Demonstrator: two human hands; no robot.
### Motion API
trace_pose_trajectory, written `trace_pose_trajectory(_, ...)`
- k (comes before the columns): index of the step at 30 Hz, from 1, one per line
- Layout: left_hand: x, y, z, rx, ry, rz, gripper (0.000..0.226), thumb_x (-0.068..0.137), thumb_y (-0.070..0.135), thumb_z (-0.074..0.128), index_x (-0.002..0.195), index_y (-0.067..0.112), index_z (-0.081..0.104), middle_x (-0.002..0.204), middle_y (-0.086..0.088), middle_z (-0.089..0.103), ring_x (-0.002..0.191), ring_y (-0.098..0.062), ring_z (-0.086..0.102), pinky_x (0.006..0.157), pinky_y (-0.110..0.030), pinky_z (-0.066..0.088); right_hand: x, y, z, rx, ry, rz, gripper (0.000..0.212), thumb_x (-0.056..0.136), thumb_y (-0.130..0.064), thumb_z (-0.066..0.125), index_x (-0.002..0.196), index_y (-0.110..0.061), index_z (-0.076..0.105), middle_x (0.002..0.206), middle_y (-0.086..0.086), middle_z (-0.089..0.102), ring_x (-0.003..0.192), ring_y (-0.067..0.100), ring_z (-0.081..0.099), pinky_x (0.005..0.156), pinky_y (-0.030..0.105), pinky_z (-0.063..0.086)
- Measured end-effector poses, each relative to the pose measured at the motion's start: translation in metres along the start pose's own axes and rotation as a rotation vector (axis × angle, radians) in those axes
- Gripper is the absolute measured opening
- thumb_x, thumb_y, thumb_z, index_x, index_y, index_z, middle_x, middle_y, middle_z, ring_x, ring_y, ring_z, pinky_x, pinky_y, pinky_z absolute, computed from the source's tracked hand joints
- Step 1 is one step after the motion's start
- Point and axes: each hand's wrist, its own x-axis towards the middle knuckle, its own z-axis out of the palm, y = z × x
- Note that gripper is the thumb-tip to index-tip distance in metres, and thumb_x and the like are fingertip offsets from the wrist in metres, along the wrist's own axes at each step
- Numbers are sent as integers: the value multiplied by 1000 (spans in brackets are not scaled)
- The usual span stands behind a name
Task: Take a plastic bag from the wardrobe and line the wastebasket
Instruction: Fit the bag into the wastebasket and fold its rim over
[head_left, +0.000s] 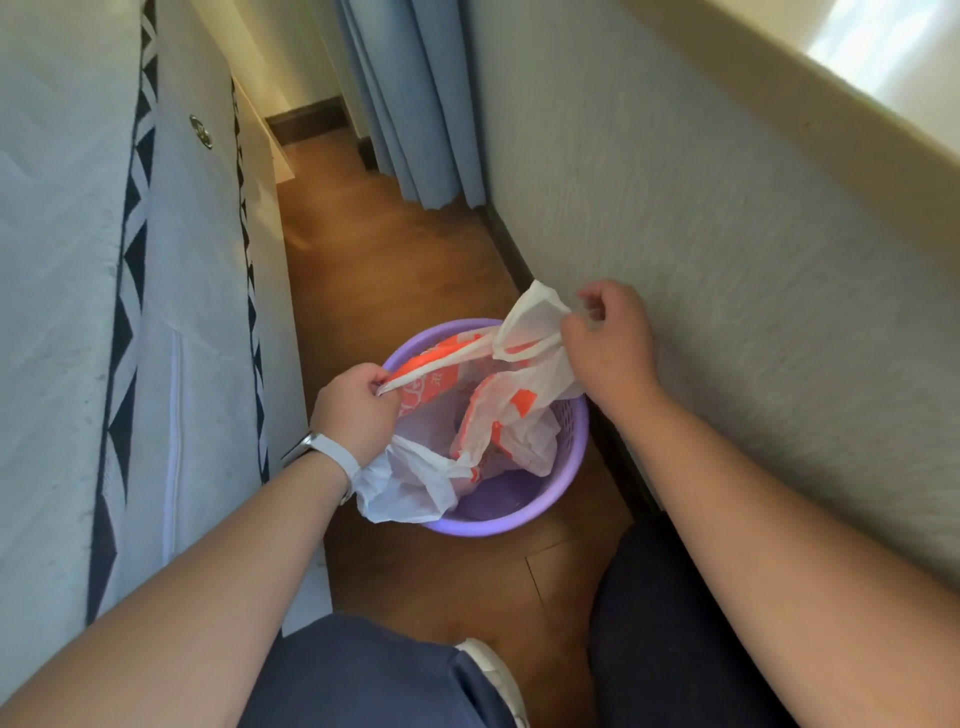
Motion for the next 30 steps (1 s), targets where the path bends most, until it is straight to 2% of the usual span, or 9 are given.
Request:
trace_pose_trajectory(2, 1, 2, -1, -36, 1, -11, 13, 91, 21, 56, 93, 23, 68, 84, 3, 68, 78, -15, 63, 64, -28, 52, -10, -20, -3, 20, 58, -210, 28, 77, -21, 55, 102, -11, 64, 97, -4, 52, 90, 15, 52, 80, 28, 41)
trace_pose_trajectory(4, 2, 4, -3, -93, 11, -32, 14, 89, 19, 56, 93, 21, 69, 83, 3, 68, 79, -15, 64, 62, -26, 50, -23, -36, 3, 62, -27, -350, 21, 78, -20, 52, 94, -13, 65, 91, -2, 58, 86, 16, 56, 78, 31, 45)
trace_pose_trajectory(7, 4, 10, -5, -191, 49, -52, 12, 85, 16, 59, 84, 24, 68, 76, 5, 68, 75, -17, 66, 62, -29, 52, -44, -49, 24, -6, -343, -483, 16, 84, -16, 56, 93, -13, 68, 90, 3, 67, 84, 18, 59, 76, 33, 49)
trace_pose_trajectory(10, 1, 15, -7, -192, 86, -29, 7, 83, 20, 65, 86, 27, 63, 85, 7, 66, 77, -14, 65, 63, -28, 51, -50, -39, 54, -293, -626, -580, 14, 87, -18, 56, 94, -12, 66, 94, 6, 66, 88, 24, 57, 76, 41, 50)
trace_pose_trajectory(13, -7, 19, -4, 178, 283, 400, 11, 78, 13, 67, 88, 17, 65, 96, -5, 60, 82, -23, 58, 66, -34, 51, -35, -24, 68, -452, -665, -594, 26, 85, -23, 54, 106, -11, 66, 108, 9, 65, 99, 29, 57, 83, 45, 50)
trace_pose_trajectory(16, -19, 31, 13, 323, 113, 780, 6, 77, 8, 60, 80, 12, 64, 85, -8, 60, 80, -29, 58, 64, -40, 51, -17, -16, 73, -446, -593, -625, 36, 87, -27, 57, 121, -14, 61, 122, 9, 62, 110, 28, 55, 91, 45, 48)
trace_pose_trajectory(19, -17, 24, 29, 297, -66, 631, 14, 84, 19, 50, 90, 14, 63, 93, -4, 61, 91, -27, 58, 75, -43, 50, -9, -12, 76, -464, -549, -654, 41, 89, -25, 59, 129, -16, 55, 128, 7, 58, 116, 26, 52, 96, 43, 47)
trace_pose_trajectory(25, 9, -16, 26, 439, 26, 303, 53, 83, 29, 62, 132, 14, 49, 132, -10, 54, 125, -32, 47, 106, -47, 41, 6, -6, 76, -558, -512, -517, 50, 92, -25, 54, 140, -20, 40, 131, 7, 56, 119, 32, 52, 90, 46, 50)
trace_pose_trajectory(30, 28, -24, 32, 367, 18, 176, 70, 81, 40, 67, 140, 19, 37, 142, -7, 45, 133, -29, 40, 108, -47, 40, 22, 9, 74, -640, -555, -353, 58, 93, -34, 56, 144, -23, 30, 136, 11, 53, 112, 36, 57, 81, 40, 51)
